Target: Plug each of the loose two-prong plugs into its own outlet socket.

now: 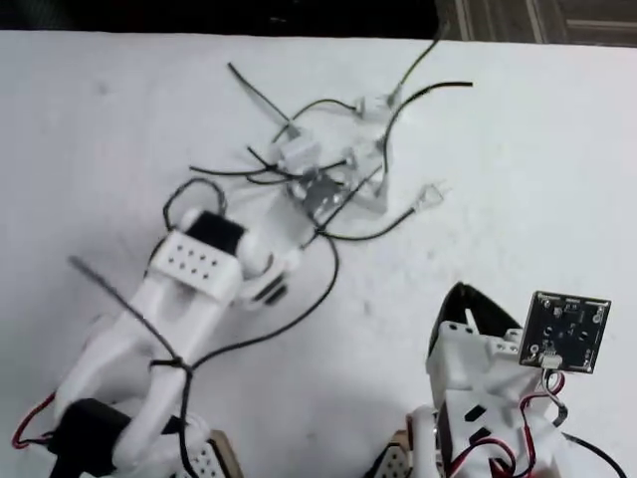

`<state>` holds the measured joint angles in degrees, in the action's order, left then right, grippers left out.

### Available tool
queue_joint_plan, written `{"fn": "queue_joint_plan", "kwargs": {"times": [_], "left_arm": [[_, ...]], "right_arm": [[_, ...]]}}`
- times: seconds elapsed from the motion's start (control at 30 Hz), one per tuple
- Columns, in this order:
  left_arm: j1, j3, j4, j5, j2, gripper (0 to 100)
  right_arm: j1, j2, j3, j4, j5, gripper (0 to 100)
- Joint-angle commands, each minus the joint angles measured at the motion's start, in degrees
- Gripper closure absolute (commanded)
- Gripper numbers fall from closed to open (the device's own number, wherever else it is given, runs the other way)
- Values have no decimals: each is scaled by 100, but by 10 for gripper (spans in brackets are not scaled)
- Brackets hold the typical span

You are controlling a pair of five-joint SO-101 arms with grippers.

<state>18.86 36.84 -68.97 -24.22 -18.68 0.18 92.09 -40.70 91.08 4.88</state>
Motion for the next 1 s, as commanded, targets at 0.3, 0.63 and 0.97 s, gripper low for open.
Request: {"fn": "queue_joint_plan", "kwargs": {"times": [0.3, 0.63, 0.97], "left_arm": [[-119, 985, 1275, -141, 690, 941], [-154, 862, 967, -615, 690, 861], [-312, 738, -185, -580, -1147, 788]], "right_arm": [[-31, -31, 185, 22, 0, 981], [-31, -31, 185, 22, -44, 981], [-31, -48, 185, 119, -519, 979]]}}
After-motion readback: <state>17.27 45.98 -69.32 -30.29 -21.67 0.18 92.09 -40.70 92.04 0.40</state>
